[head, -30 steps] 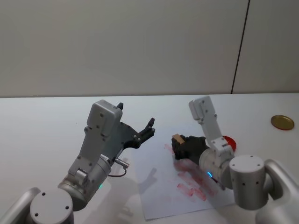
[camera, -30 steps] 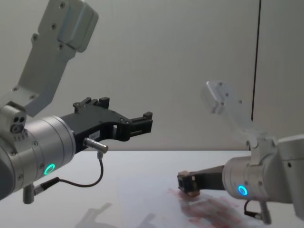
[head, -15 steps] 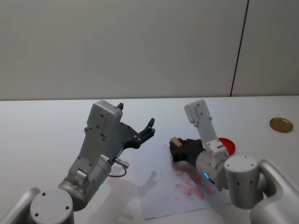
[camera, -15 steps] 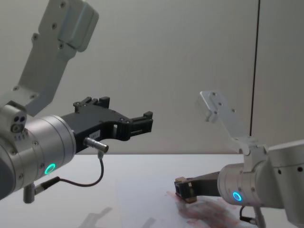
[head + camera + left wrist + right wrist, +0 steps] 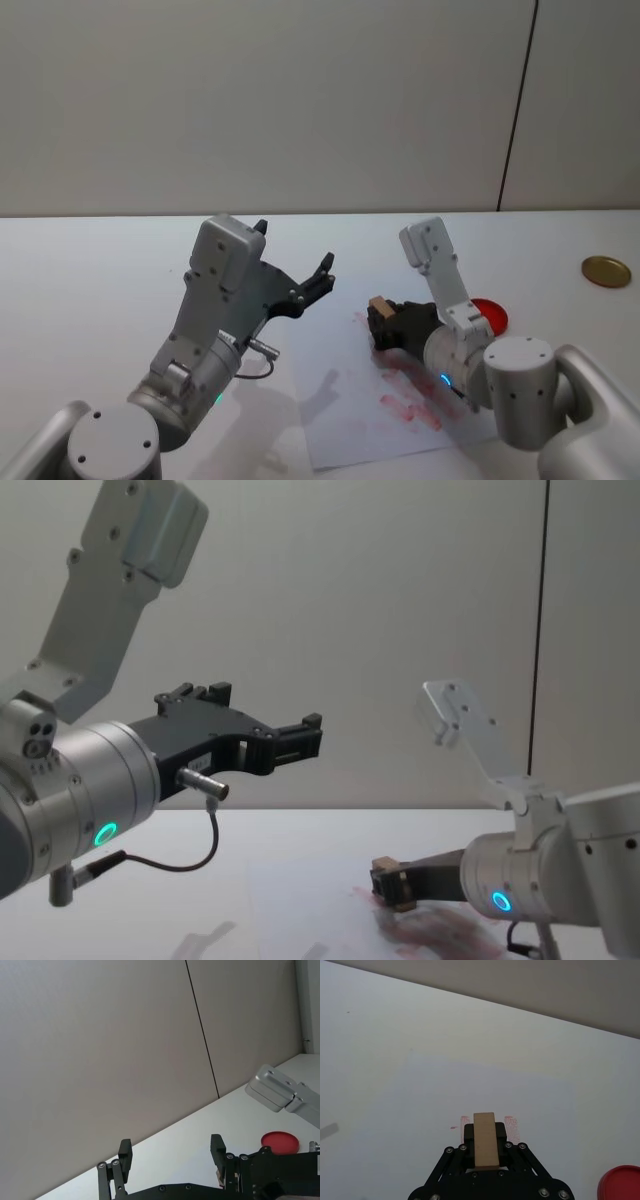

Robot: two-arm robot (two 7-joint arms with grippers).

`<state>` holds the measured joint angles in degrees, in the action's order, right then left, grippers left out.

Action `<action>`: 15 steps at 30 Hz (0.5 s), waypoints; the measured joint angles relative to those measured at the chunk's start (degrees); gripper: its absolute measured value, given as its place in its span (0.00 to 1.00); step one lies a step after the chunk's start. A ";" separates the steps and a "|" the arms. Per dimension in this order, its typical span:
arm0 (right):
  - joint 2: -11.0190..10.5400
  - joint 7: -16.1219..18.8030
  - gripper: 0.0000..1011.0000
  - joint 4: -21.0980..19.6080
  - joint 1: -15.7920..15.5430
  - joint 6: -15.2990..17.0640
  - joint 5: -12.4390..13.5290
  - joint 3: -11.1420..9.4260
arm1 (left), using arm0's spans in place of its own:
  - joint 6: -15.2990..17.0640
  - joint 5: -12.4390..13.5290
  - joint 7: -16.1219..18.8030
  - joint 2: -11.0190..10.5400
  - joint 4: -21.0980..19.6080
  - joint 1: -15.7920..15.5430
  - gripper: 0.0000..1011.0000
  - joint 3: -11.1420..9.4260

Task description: Use the one hand to pick up the stamp and affix it onto the A4 paper.

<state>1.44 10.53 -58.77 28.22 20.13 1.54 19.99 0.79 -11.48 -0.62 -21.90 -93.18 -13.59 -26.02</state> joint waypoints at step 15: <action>-0.09 -0.03 0.22 0.61 -0.03 0.00 0.70 -0.33 | 0.00 0.00 0.00 0.00 0.00 0.00 0.98 0.00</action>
<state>1.35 10.50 -58.16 28.19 20.13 2.24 19.66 0.80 -11.48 -0.63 -21.89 -93.18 -13.59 -26.03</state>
